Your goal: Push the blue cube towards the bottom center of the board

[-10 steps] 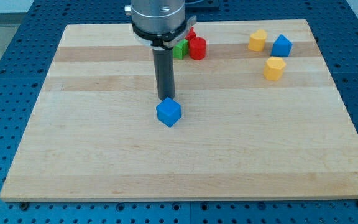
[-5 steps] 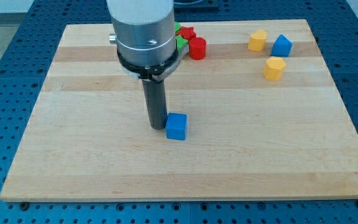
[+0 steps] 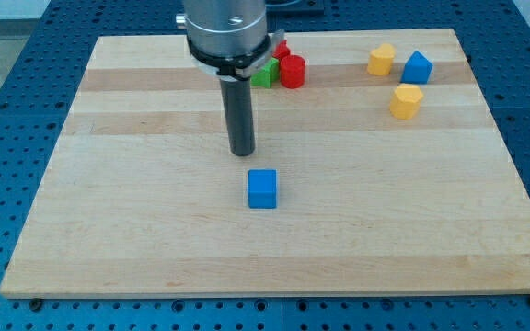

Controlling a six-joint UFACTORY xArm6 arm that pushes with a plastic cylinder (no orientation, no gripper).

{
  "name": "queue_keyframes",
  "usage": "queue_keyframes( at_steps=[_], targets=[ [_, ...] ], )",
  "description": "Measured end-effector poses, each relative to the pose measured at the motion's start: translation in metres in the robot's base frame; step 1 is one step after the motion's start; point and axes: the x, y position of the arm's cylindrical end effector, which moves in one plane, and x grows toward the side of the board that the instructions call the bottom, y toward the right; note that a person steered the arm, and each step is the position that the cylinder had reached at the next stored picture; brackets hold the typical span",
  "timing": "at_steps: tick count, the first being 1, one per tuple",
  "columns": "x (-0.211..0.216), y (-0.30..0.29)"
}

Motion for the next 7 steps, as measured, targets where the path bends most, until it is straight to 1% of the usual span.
queue_keyframes(
  at_steps=[1, 3, 4, 7],
  targets=[
    [0.0, 0.0],
    [0.063, 0.0],
    [0.085, 0.003],
    [0.12, 0.005]
  ],
)
